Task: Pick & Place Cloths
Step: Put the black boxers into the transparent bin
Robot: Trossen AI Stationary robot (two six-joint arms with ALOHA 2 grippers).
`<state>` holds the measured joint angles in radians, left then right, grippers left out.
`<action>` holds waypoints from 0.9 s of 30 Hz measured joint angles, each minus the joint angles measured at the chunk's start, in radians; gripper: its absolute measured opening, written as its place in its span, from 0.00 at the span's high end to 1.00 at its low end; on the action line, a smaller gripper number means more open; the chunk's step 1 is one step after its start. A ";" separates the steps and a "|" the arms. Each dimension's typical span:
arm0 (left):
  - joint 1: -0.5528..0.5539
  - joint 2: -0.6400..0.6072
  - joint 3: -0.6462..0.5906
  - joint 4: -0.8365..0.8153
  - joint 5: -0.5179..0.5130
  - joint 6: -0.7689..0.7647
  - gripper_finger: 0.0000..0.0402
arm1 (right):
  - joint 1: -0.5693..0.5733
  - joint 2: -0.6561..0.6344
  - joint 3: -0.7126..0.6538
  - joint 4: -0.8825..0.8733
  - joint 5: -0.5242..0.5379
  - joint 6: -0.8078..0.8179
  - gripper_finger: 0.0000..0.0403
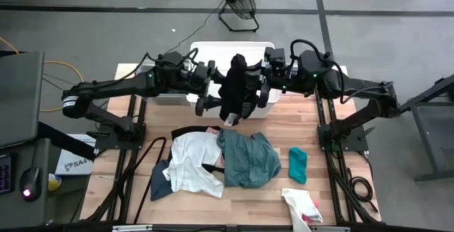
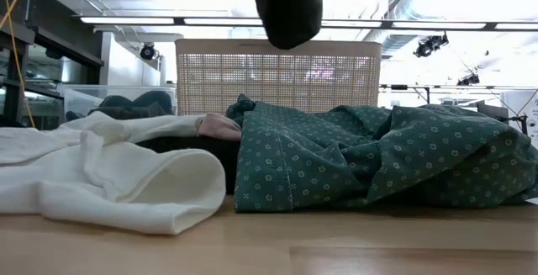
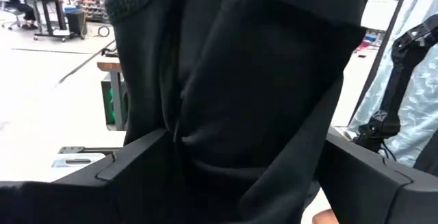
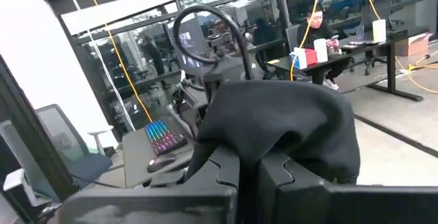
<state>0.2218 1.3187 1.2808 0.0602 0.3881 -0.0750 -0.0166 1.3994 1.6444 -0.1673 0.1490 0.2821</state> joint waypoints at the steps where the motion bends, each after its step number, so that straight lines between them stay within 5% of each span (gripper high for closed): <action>1: -0.006 0.006 0.000 0.007 -0.010 0.000 0.18 | 0.000 0.000 0.000 0.000 0.000 0.000 0.99; 9: -0.015 0.011 0.000 0.013 -0.051 -0.042 0.37 | 0.000 0.000 0.000 -0.015 -0.002 0.000 0.99; 19: -0.015 0.011 0.000 0.071 -0.007 -0.088 0.95 | 0.000 0.000 0.000 -0.032 0.000 0.000 0.99; 27: -0.013 0.011 0.000 0.072 -0.003 -0.088 0.98 | 0.001 0.000 0.000 -0.055 0.029 -0.003 0.95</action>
<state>0.2089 1.3296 1.2808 0.1318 0.3847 -0.1634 -0.0158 1.3994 1.6444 -0.2221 0.1778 0.2792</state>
